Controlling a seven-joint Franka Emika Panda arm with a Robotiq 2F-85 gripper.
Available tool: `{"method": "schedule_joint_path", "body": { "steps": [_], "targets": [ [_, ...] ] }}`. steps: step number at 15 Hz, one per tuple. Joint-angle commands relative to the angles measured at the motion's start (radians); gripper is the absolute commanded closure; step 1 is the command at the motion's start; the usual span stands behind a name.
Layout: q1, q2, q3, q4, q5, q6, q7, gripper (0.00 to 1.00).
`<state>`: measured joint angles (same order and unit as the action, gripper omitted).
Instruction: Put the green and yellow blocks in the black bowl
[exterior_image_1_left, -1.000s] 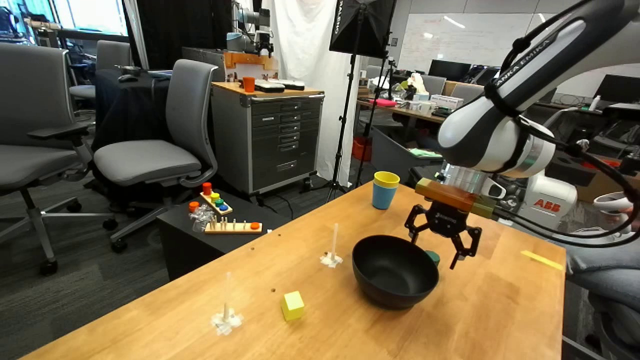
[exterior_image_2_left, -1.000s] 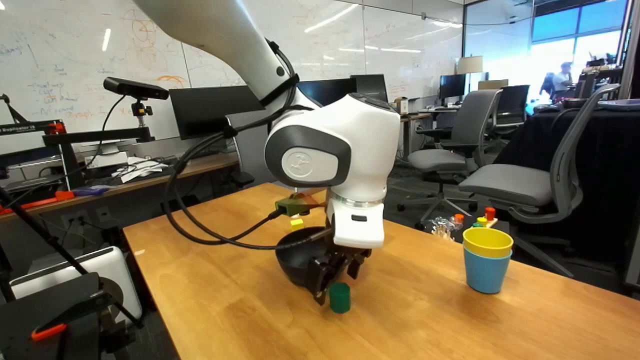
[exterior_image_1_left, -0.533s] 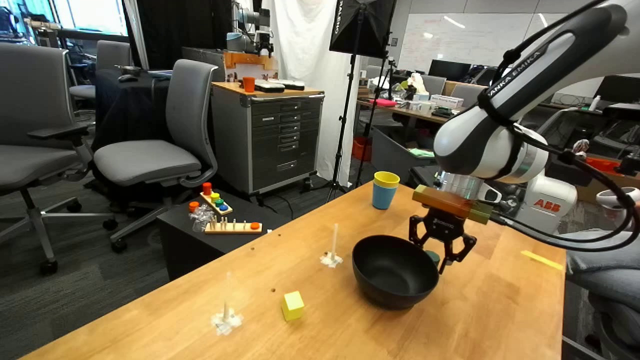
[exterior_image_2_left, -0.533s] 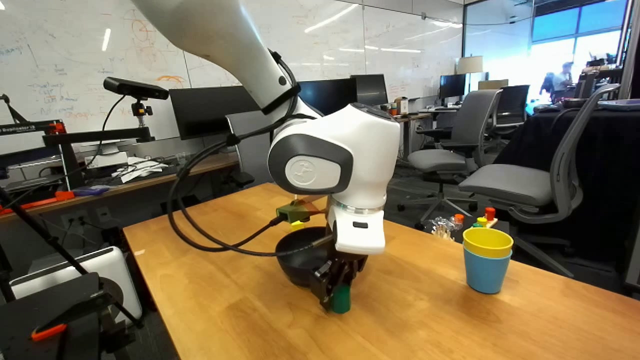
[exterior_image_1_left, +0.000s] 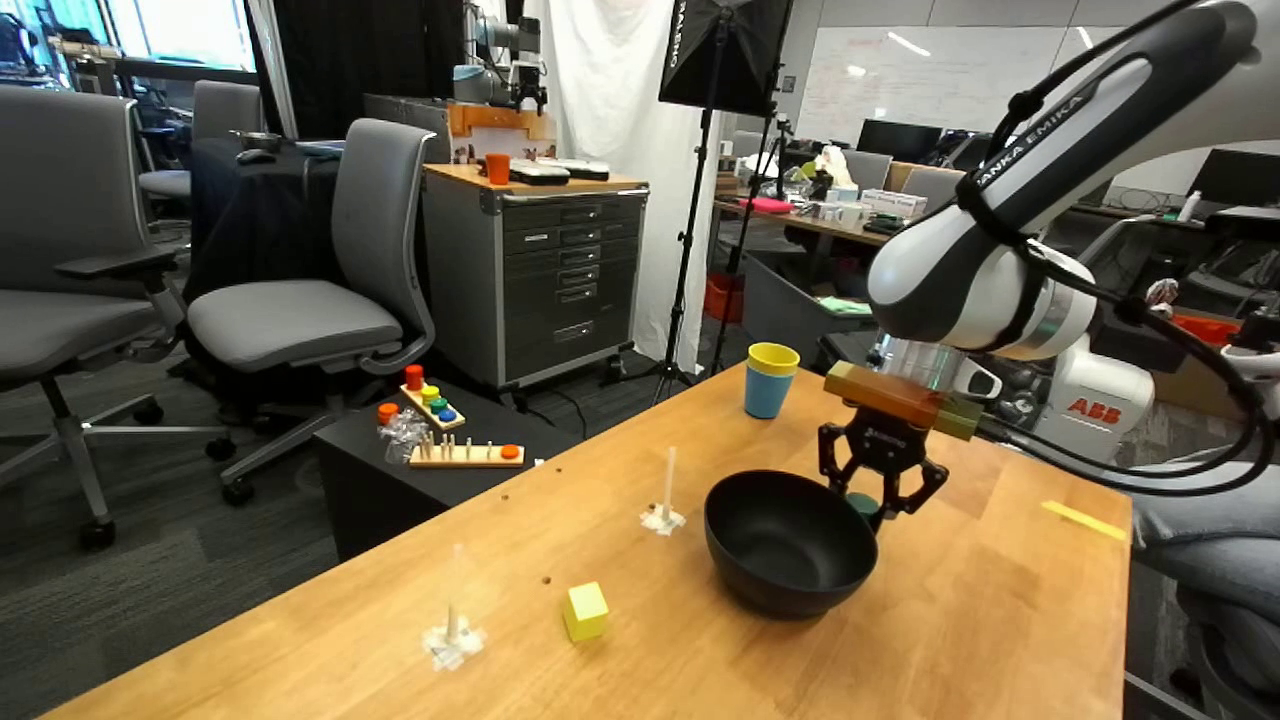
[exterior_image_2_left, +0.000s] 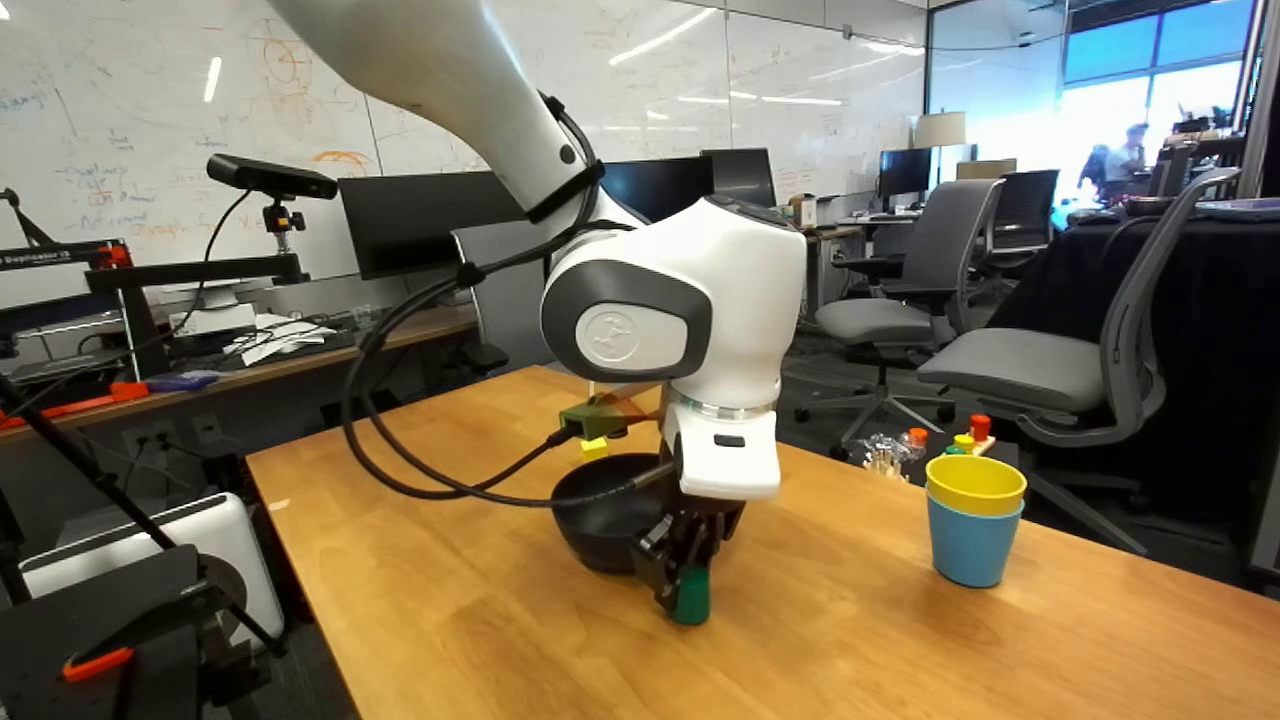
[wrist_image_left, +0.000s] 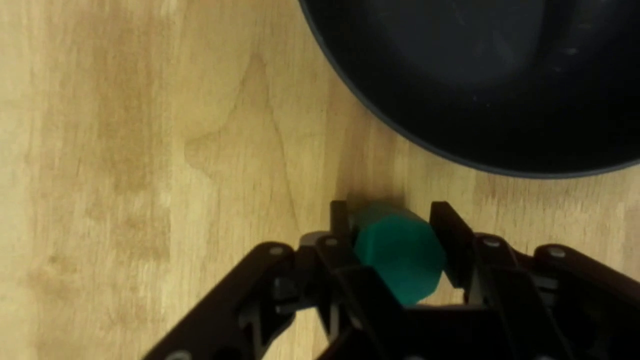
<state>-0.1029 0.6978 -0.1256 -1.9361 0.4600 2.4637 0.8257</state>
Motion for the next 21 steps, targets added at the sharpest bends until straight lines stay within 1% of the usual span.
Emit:
{"method": "schedule_joint_path", "body": {
  "steps": [1,4,9,12,16,18,21],
  "targets": [
    [0.043,-0.068,-0.039,-0.052,-0.039,0.033,0.058,0.81],
    [0.067,-0.135,-0.049,-0.109,-0.065,0.067,0.062,0.81],
    [0.111,-0.249,-0.033,-0.192,-0.110,0.133,0.047,0.81],
    [0.116,-0.294,0.009,-0.212,-0.107,0.151,-0.006,0.81],
    [0.087,-0.283,0.098,-0.174,-0.052,0.157,-0.149,0.81],
    [0.081,-0.259,0.120,-0.144,-0.037,0.134,-0.204,0.81],
    [0.072,-0.192,0.140,-0.097,-0.024,0.094,-0.280,0.81]
  ]
}}
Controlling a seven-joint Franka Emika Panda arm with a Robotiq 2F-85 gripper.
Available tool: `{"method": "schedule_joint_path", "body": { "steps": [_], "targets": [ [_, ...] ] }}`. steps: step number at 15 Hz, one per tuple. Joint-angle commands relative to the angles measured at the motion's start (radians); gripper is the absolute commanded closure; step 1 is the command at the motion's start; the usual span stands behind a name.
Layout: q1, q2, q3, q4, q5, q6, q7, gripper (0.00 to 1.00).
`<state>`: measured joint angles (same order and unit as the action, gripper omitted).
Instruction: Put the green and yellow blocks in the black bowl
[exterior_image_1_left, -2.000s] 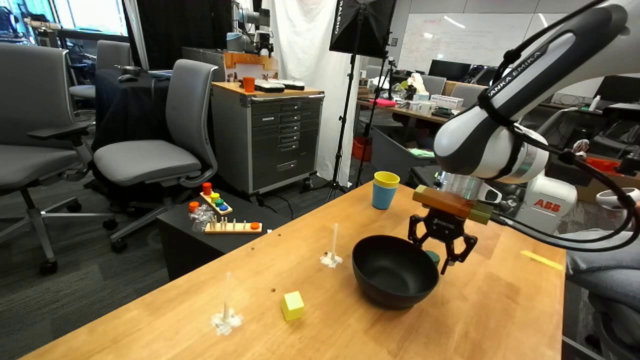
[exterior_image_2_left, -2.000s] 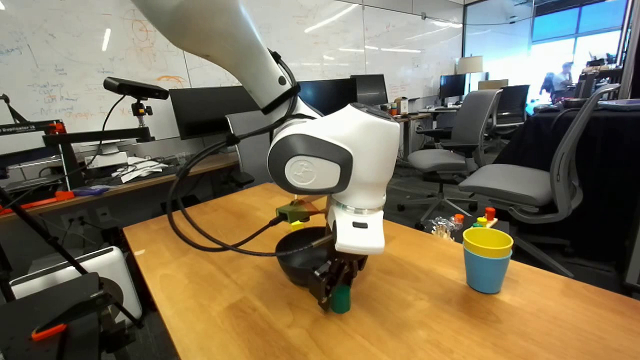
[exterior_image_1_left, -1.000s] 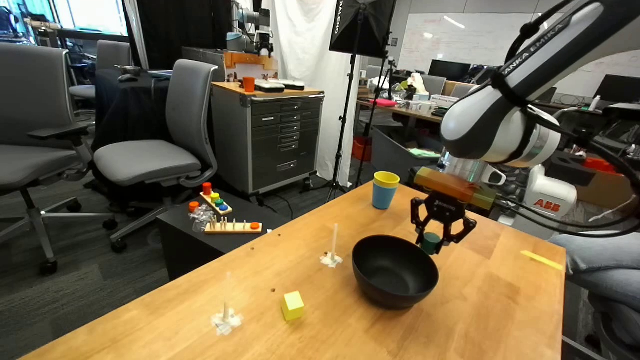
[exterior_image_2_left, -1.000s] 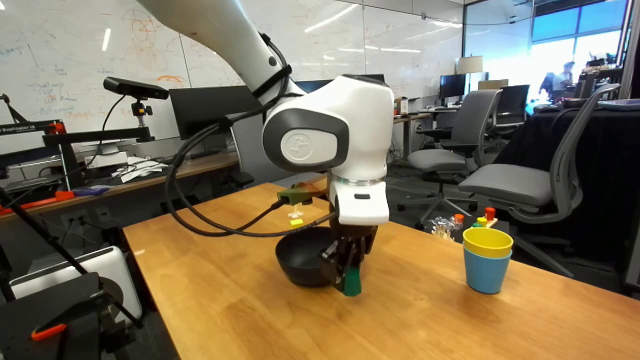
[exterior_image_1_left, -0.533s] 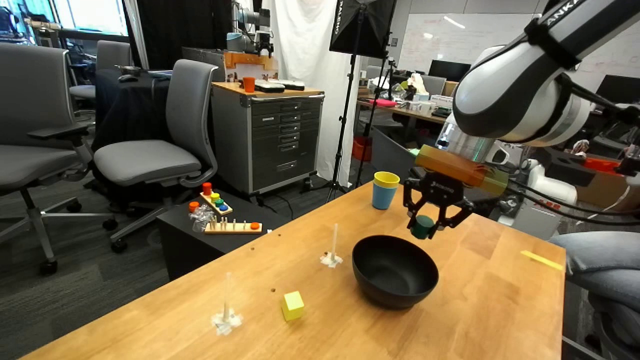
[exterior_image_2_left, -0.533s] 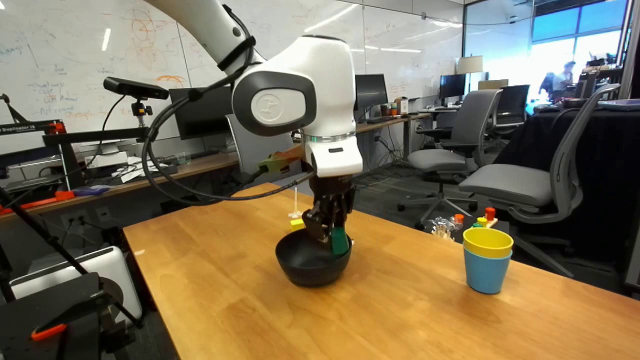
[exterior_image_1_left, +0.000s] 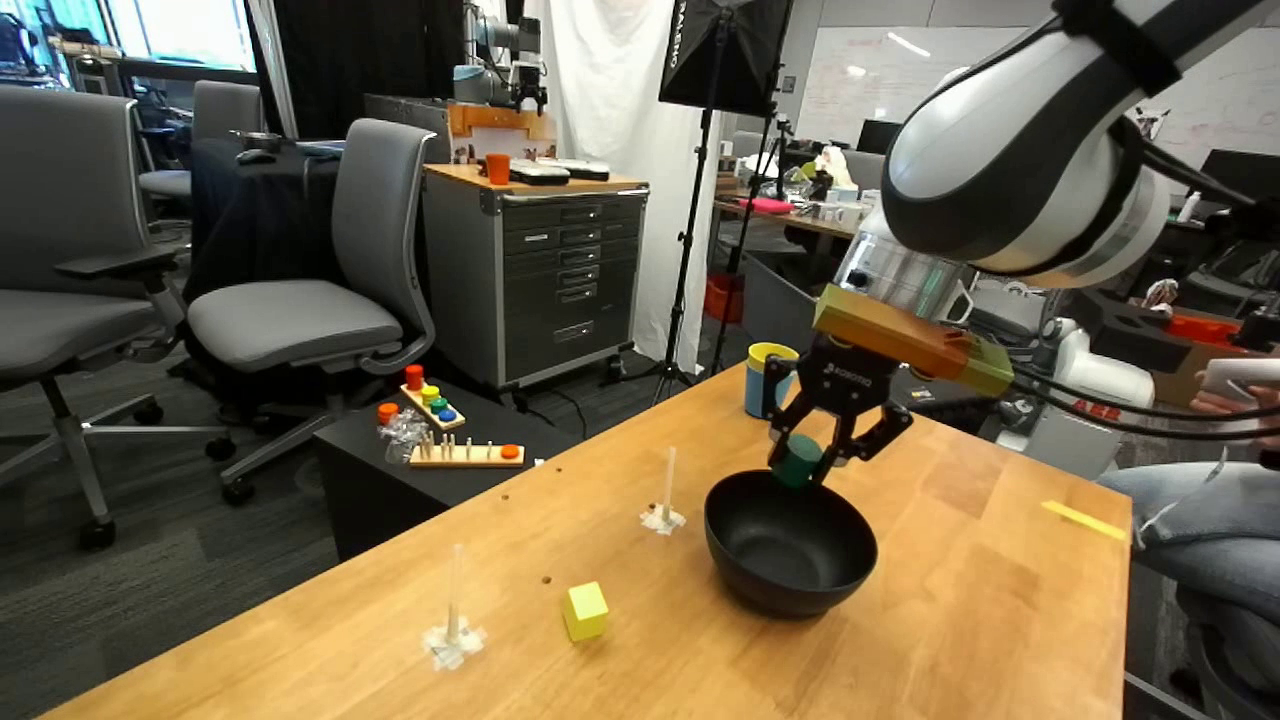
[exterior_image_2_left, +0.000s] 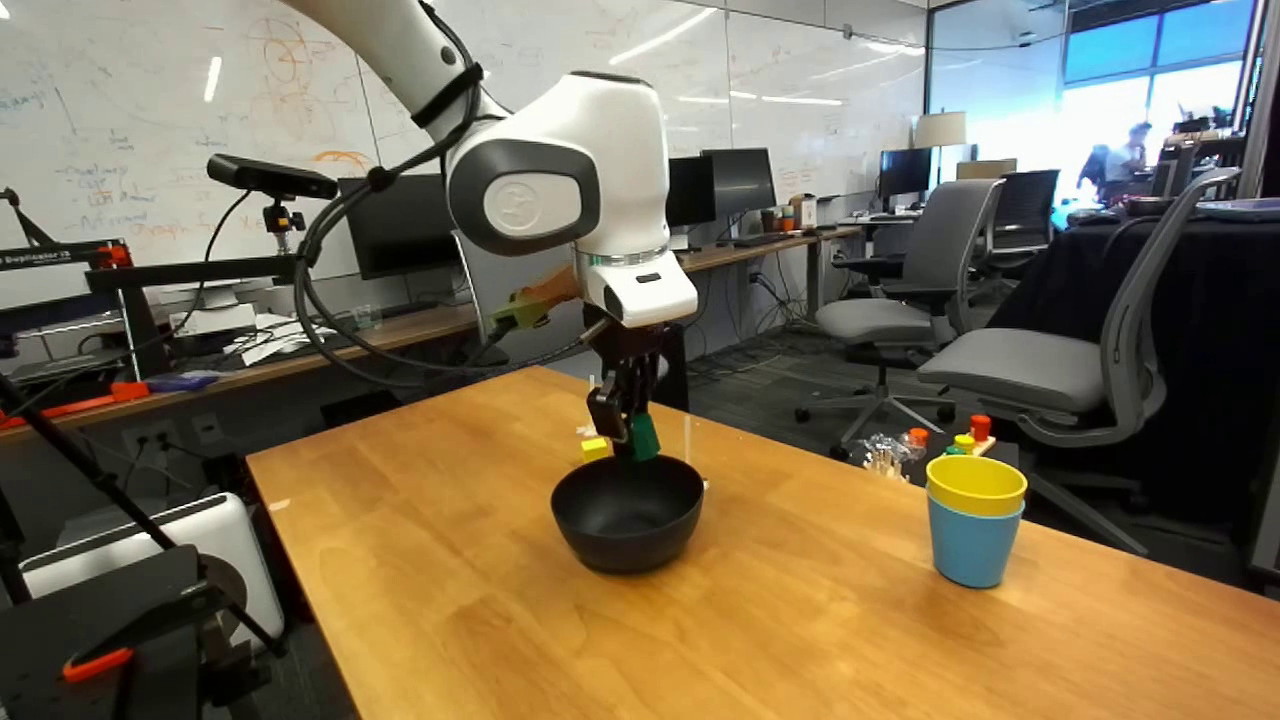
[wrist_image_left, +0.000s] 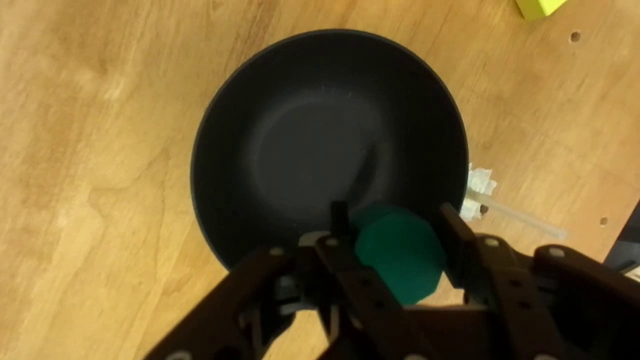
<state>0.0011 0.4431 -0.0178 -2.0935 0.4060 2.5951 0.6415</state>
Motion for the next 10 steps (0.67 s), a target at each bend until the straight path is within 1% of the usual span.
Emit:
{"method": "schedule_joint_path", "body": {
  "steps": [1,4,9,10],
  "targets": [
    [-0.035,0.090,0.033,0.075,0.030,-0.045,-0.123,0.81],
    [-0.042,0.188,0.027,0.137,0.028,-0.086,-0.166,0.81],
    [-0.043,0.327,0.003,0.242,0.004,-0.143,-0.169,0.81],
    [-0.043,0.333,0.002,0.260,0.004,-0.158,-0.166,0.40]
  ]
}}
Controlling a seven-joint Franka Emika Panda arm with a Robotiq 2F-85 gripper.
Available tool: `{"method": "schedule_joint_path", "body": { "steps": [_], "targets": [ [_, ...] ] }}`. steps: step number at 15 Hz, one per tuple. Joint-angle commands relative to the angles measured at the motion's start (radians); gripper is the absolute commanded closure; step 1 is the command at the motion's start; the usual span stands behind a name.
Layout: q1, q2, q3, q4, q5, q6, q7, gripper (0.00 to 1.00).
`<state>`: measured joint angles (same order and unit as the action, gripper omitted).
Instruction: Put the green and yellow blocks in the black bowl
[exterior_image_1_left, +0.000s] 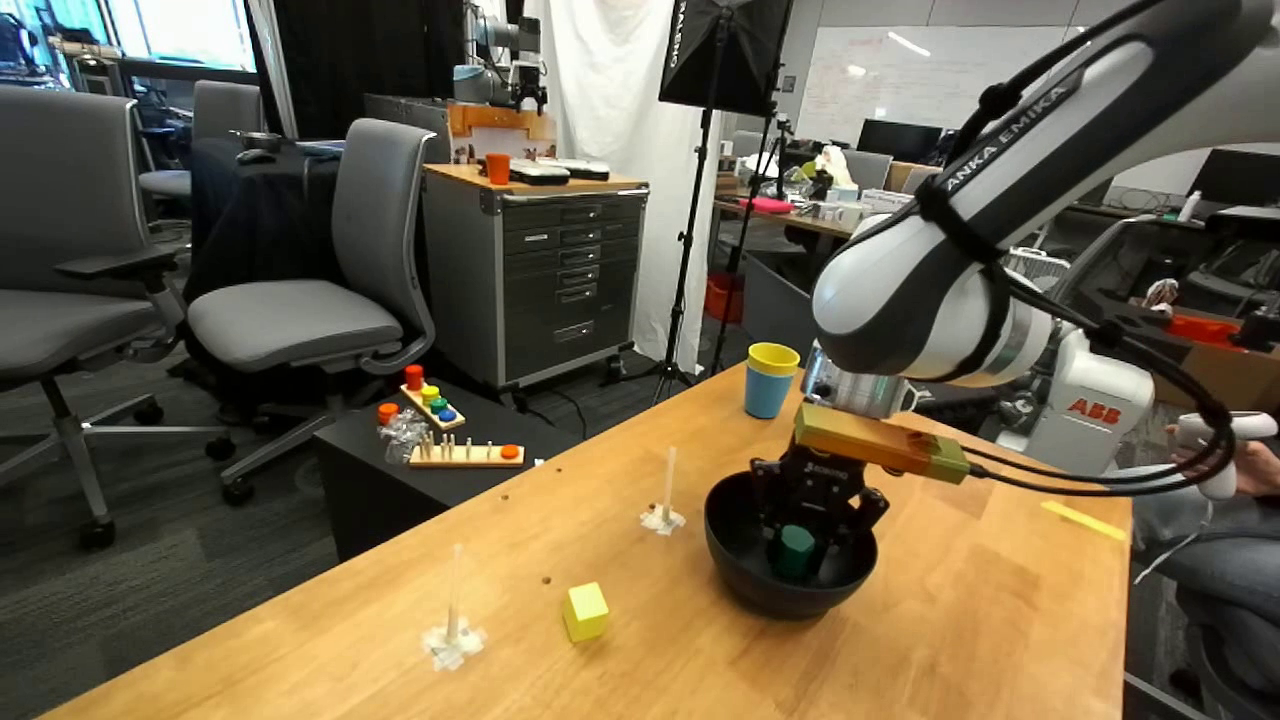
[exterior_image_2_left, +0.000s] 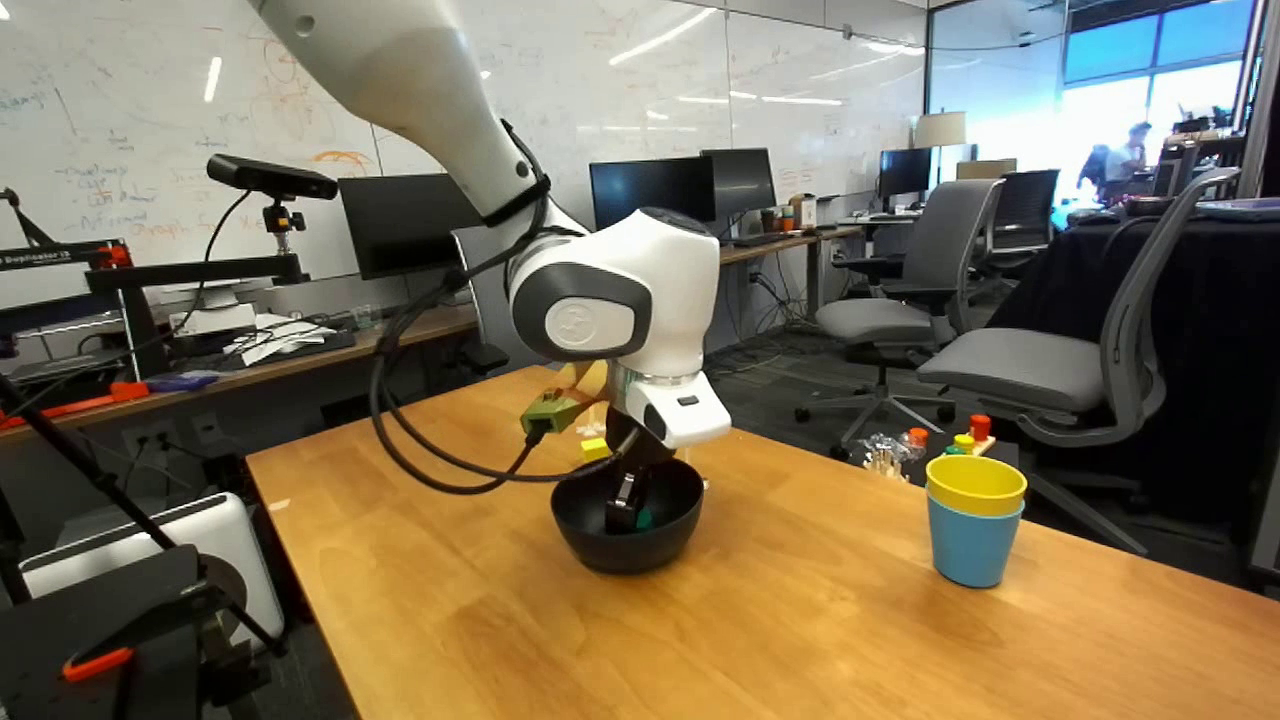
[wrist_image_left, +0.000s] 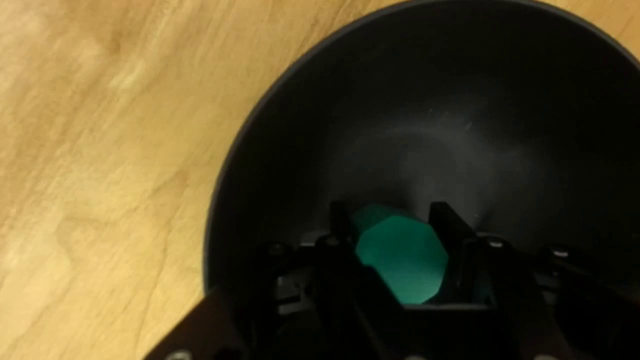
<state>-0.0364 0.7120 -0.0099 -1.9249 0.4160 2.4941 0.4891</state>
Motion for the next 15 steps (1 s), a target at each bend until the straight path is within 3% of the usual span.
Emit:
{"method": "schedule_joint_path", "body": {
  "steps": [1,5,6,15],
  "targets": [
    [-0.007,0.064,-0.006,0.102,-0.004,-0.069,-0.015,0.30],
    [-0.003,0.088,-0.007,0.130,-0.005,-0.078,-0.013,0.02],
    [-0.002,0.086,-0.007,0.133,-0.005,-0.083,-0.013,0.00],
    [-0.001,-0.005,0.022,0.067,0.008,-0.066,-0.075,0.00]
  ]
}}
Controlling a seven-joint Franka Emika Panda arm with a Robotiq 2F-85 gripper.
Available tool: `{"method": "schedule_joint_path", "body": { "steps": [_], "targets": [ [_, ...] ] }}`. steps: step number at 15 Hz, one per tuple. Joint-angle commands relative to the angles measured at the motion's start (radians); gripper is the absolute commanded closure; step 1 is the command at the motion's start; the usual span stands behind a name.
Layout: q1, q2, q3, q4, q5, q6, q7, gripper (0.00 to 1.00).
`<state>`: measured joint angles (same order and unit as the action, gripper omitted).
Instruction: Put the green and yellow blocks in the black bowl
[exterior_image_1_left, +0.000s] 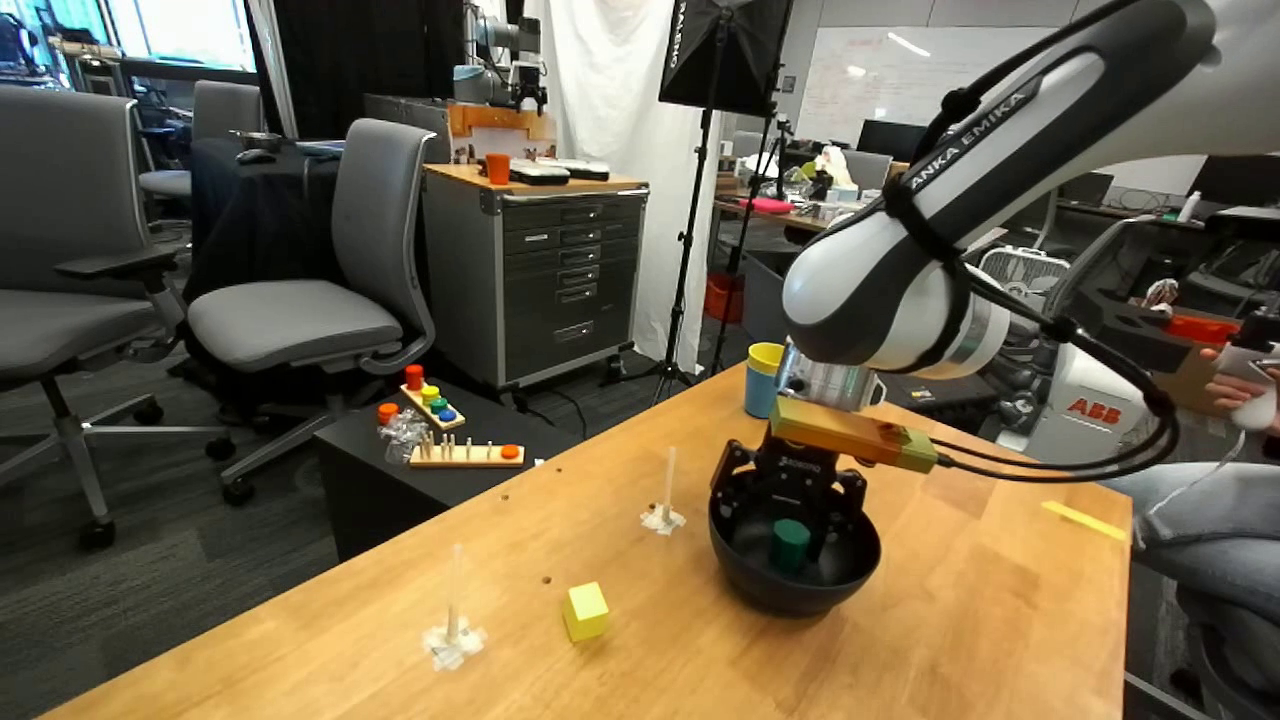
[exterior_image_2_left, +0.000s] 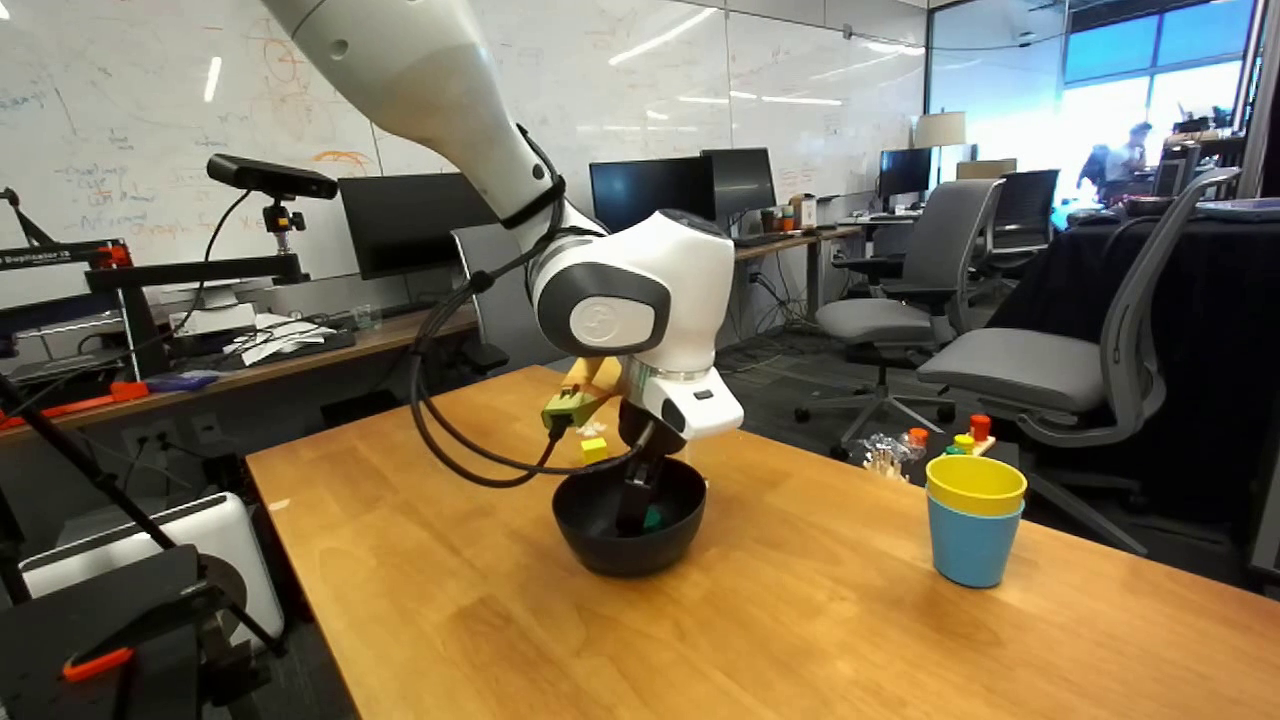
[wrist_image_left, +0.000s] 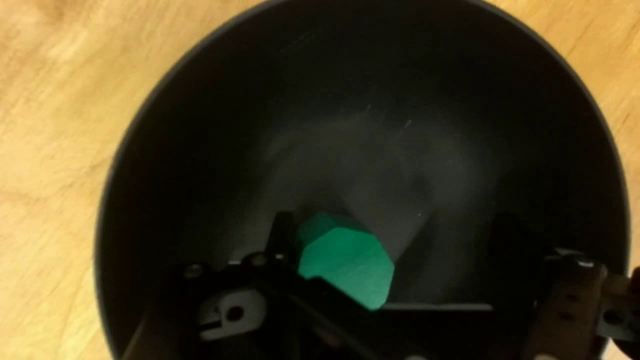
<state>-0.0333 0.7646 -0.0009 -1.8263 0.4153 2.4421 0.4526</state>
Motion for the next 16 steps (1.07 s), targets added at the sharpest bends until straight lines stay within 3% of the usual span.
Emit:
{"method": "schedule_joint_path", "body": {
  "steps": [1,10,16],
  "targets": [
    [-0.004,-0.069,0.016,-0.039,0.009,-0.012,-0.045,0.00],
    [0.047,-0.190,0.000,-0.118,-0.059,-0.058,-0.052,0.00],
    [0.119,-0.220,-0.017,-0.129,-0.216,-0.038,-0.066,0.00]
  ]
}}
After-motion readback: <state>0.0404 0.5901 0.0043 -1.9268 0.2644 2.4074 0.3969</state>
